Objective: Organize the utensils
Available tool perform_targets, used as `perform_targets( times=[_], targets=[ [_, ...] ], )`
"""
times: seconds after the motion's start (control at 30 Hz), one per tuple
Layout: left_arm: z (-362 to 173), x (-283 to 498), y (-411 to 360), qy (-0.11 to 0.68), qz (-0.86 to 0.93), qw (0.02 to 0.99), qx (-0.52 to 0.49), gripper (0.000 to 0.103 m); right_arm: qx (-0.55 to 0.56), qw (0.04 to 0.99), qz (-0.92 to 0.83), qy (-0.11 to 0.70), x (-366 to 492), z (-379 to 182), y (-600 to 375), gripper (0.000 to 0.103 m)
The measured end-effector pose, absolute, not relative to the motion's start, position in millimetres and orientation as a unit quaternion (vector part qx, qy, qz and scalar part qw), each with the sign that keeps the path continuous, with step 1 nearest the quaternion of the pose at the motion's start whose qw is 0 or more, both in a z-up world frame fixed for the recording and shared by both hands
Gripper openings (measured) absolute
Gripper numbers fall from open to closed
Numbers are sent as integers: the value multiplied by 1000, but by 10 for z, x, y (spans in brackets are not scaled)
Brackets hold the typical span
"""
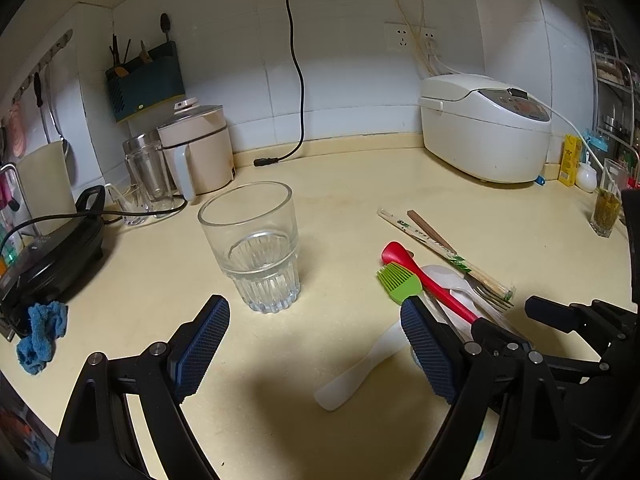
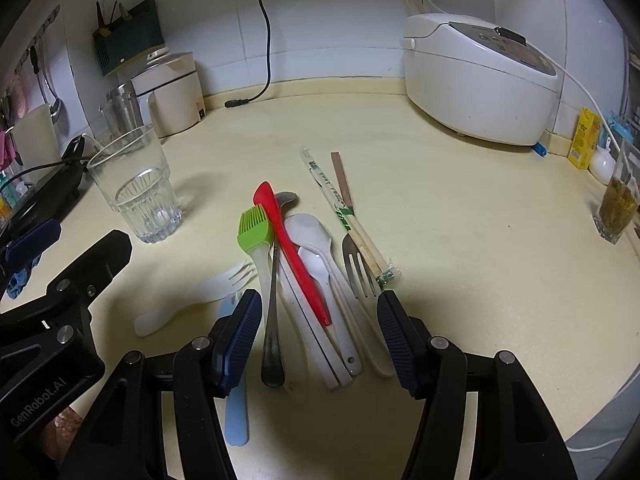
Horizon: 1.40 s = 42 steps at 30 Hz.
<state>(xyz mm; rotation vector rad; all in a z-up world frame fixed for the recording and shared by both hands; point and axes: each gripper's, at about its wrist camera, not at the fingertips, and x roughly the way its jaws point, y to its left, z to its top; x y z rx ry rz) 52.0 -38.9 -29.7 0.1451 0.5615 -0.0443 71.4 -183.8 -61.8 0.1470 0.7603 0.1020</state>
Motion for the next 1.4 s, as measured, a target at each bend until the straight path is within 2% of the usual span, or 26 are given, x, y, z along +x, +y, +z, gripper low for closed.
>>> perform_targets(
  times=[1.17,1.4],
  targets=[
    [-273,505,-363,282,-26,957,63,90,80,923,49,374,709,-632,-1854,62],
    [-262,629,-49,306,-28,952,3,90,93,921,52,375,710,-651,-1911,62]
  ],
)
